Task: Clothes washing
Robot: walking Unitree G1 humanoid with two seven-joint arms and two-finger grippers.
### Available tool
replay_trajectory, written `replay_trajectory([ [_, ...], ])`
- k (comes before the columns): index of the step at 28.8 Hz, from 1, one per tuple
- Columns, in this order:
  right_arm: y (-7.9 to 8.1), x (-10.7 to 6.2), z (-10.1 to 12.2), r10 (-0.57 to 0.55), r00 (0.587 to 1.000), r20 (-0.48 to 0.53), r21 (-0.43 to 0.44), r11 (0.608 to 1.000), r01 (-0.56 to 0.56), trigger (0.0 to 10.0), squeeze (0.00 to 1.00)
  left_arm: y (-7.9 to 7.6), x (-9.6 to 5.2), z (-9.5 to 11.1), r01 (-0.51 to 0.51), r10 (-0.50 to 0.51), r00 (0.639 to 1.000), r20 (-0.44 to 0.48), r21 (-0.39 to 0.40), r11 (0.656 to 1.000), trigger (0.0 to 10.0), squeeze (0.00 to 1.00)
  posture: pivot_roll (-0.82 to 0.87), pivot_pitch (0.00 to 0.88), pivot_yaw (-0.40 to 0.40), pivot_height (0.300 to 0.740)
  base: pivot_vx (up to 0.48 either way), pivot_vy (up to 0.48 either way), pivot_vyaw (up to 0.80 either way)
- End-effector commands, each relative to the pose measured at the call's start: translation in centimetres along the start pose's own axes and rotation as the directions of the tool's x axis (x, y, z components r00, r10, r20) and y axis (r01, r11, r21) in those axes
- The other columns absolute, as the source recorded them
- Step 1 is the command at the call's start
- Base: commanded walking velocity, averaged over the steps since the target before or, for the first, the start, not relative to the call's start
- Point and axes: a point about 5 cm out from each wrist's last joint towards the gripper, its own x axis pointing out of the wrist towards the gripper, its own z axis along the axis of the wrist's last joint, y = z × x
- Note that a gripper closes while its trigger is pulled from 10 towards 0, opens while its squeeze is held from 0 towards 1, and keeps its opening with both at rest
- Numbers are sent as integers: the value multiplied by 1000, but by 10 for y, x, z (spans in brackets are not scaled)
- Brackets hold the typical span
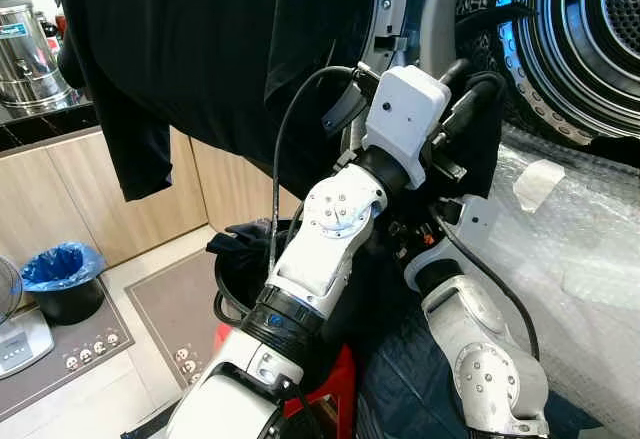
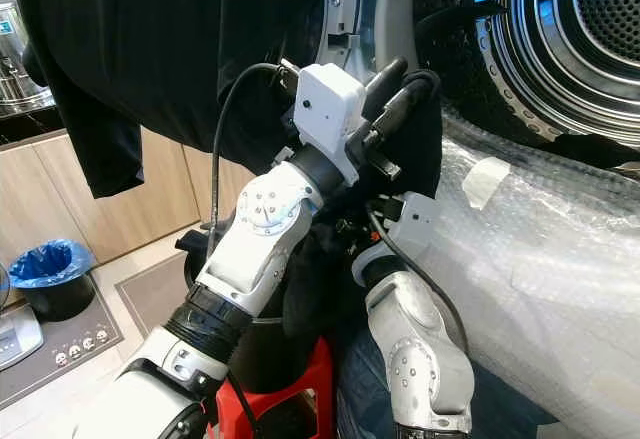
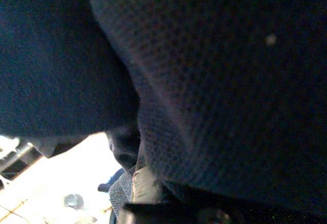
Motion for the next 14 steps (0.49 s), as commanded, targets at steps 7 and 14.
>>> replay_trajectory([
  [7, -11, 0, 22, 179, 970, 164, 46, 981, -189, 0, 0, -19, -8, 6, 113, -113, 994, 9, -74, 991, 10000, 1000, 28, 0, -19, 740, 0, 0, 0],
  [14, -13, -1, 26, 280, 943, 179, 46, 955, -292, 0, 0, -28, -19, 4, 188, -190, 982, -15, -98, 977, 10000, 1000, 35, 0, -18, 740, 0, 0, 0],
])
